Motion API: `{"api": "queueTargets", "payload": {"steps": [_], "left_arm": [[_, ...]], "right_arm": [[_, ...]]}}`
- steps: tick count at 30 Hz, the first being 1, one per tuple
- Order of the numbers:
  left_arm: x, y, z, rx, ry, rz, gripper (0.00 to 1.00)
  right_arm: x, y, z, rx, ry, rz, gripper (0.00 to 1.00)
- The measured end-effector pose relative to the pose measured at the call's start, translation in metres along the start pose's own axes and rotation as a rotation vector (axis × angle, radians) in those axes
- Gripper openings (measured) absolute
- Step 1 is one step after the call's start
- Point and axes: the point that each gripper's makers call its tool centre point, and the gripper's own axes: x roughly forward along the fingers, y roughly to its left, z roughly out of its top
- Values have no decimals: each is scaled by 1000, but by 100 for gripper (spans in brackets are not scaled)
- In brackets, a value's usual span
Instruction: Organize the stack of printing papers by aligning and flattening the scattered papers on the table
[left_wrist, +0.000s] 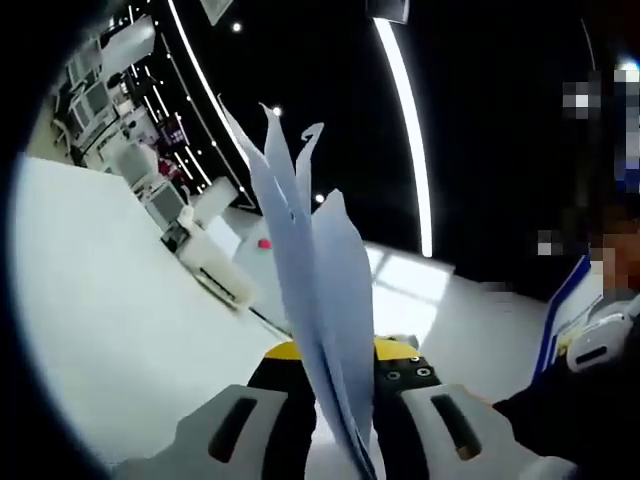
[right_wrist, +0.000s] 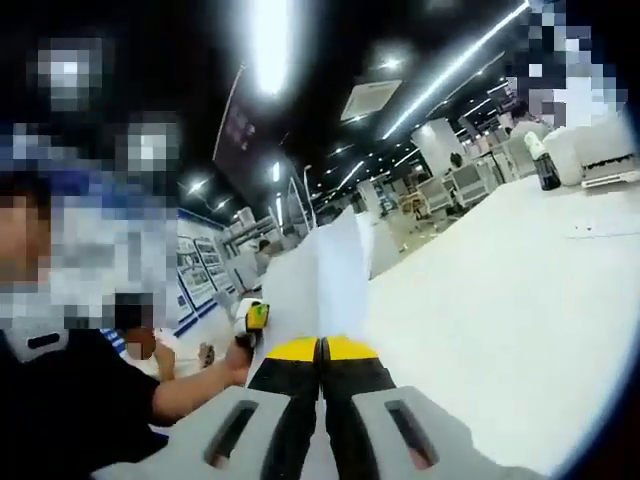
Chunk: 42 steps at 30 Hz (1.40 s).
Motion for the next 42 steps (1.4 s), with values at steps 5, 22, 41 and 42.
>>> {"api": "queueTargets", "payload": {"steps": [5,22,41,42], "left_arm": [[1,1,-2,6,8,6,24],[0,4,-3,7,17,28,24],[-3,11,-2,70,28,50,6],[-3,10,-2,76,28,47,6]], "right_arm": [[-6,-5,4,43,-53,-8,0],[19,30,-25,121,-52,49,0],[33,19,-52,183,-60,19,0],[33,19,-52,167,-59,17,0]]}}
